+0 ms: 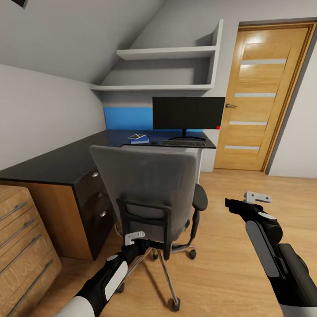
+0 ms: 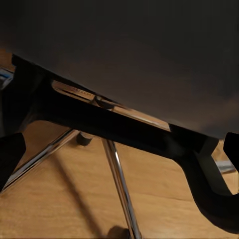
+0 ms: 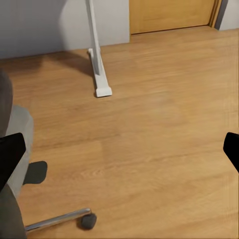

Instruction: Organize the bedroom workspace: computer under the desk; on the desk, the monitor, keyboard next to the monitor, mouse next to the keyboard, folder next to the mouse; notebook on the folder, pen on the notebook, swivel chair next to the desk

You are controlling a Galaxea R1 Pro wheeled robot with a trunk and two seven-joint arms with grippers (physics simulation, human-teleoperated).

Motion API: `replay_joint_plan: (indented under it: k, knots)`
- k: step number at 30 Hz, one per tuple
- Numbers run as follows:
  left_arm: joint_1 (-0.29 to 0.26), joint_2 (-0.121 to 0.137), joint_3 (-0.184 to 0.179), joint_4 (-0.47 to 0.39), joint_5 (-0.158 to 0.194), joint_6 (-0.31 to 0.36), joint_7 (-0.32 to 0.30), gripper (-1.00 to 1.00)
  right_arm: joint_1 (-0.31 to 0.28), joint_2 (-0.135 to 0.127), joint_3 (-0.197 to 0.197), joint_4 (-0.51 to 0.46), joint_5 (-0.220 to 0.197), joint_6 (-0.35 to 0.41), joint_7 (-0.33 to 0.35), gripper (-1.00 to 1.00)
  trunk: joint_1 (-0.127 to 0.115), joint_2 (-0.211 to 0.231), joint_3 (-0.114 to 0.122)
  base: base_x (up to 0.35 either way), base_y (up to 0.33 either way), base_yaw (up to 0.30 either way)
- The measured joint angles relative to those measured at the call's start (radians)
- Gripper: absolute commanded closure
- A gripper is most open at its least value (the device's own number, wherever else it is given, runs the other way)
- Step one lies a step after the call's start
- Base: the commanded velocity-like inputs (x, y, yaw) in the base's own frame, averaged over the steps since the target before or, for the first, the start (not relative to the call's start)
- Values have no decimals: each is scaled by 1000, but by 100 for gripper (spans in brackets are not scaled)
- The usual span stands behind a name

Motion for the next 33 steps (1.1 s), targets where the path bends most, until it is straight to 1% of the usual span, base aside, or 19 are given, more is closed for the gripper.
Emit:
replay_joint_plan:
  k: [2, 7, 10, 22, 33]
  knots:
    - [0, -1, 3, -1, -5, -4, 1, -100, 0, 1, 0, 0, 0, 0, 0, -100, 0, 0, 0, 80, 68, 0]
    - [0, -3, 3, -1, -5, -9, 1, -100, 0, 0, 0, 0, 1, 0, 0, -100, 0, 0, 0, 32, 20, 0]
    - [0, -3, 2, -1, -5, -9, 1, -100, 0, 0, -1, 0, 1, 0, 0, -100, 0, 0, 0, 199, -23, 0]
    - [0, -3, 2, 0, -7, -9, 3, -100, 0, 0, -2, 0, 1, 0, 0, -100, 0, 0, 0, 322, -57, 0]
    - [0, -3, 1, 1, -5, -9, 3, -100, 0, 0, -1, 0, 1, 1, 0, -100, 0, 0, 0, 340, -135, 0]
